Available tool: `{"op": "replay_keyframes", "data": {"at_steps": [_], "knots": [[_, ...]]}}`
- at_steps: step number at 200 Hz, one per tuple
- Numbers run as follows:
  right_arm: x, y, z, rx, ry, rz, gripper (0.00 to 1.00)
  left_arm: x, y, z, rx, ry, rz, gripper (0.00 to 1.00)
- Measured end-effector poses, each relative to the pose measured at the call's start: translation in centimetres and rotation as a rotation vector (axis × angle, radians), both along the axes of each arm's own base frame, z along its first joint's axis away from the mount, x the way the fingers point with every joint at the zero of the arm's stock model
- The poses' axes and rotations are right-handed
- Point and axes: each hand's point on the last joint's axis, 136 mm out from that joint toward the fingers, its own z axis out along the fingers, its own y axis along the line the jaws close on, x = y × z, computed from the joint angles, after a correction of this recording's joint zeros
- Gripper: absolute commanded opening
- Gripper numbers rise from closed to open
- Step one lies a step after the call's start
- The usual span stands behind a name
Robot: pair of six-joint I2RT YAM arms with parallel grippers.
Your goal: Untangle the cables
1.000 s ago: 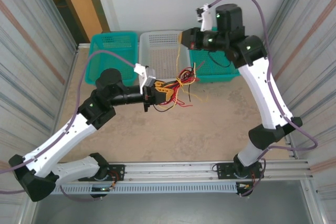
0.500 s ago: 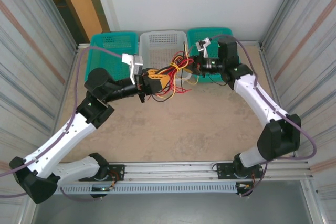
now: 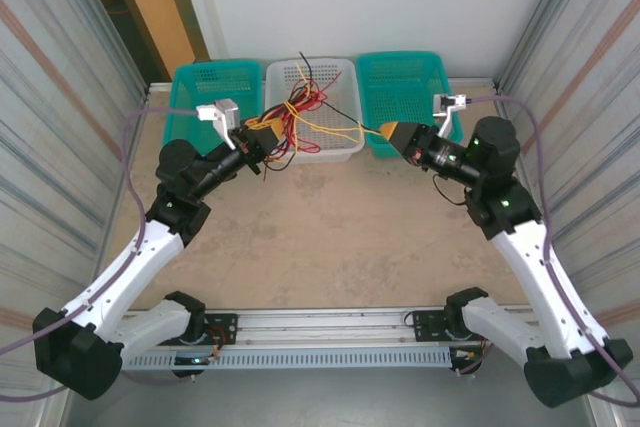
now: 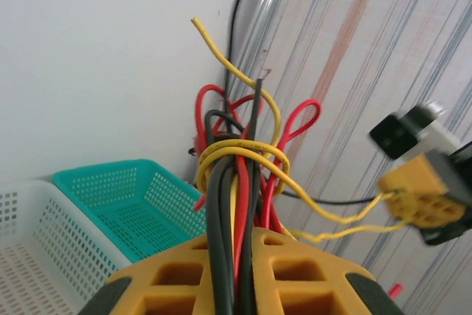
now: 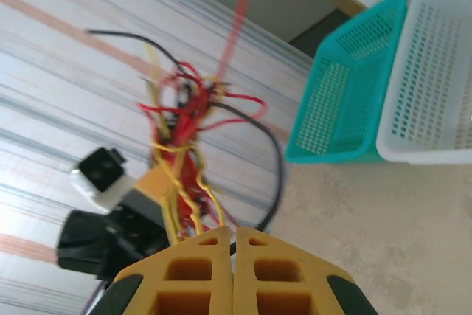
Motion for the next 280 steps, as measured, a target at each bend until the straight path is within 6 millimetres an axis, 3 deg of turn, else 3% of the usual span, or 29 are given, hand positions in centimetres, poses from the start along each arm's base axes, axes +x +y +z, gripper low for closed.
{"op": "replay_keyframes", "data": {"at_steps": [32,51,88,125,161,194,231,253,280], "knots": [[-2.1,-0.2,3.2,-0.011,-0.054,-0.001,0.0,-0.6,-0.4,0.0,0.011,-0.016,-0.039,0.0],[-2.1,-0.2,5.2,-0.028,-0.078,-0.008,0.0,-1.1,-1.3,-0.6,0.044,-0.018,-0.069,0.0],[-1.5,1.2,11.1,-0.033,-0.19,0.025,0.0,-2.7,-4.4,-3.2,0.139,0.004,-0.162,0.0],[1.4,3.7,13.7,-0.071,-0.23,0.066,0.0,-5.5,-7.6,-4.4,0.212,-0.01,-0.314,0.0],[6.1,4.8,14.8,-0.097,-0.223,0.086,0.0,-9.7,-10.2,-2.0,0.244,-0.068,-0.532,0.0],[10.5,5.6,12.7,-0.113,-0.15,0.136,0.0,-12.6,-10.5,0.4,0.232,-0.123,-0.639,0.0],[13.6,7.1,7.2,-0.135,-0.014,0.199,0.0,-13.3,-10.1,2.2,0.196,-0.131,-0.669,0.0],[14.8,7.7,2.1,-0.139,0.084,0.224,0.0,-12.8,-9.5,4.1,0.143,-0.147,-0.654,0.0],[15.0,8.5,-6.6,-0.139,0.256,0.245,0.0,-11.1,-8.4,7.0,0.082,-0.215,-0.548,0.0]]}}
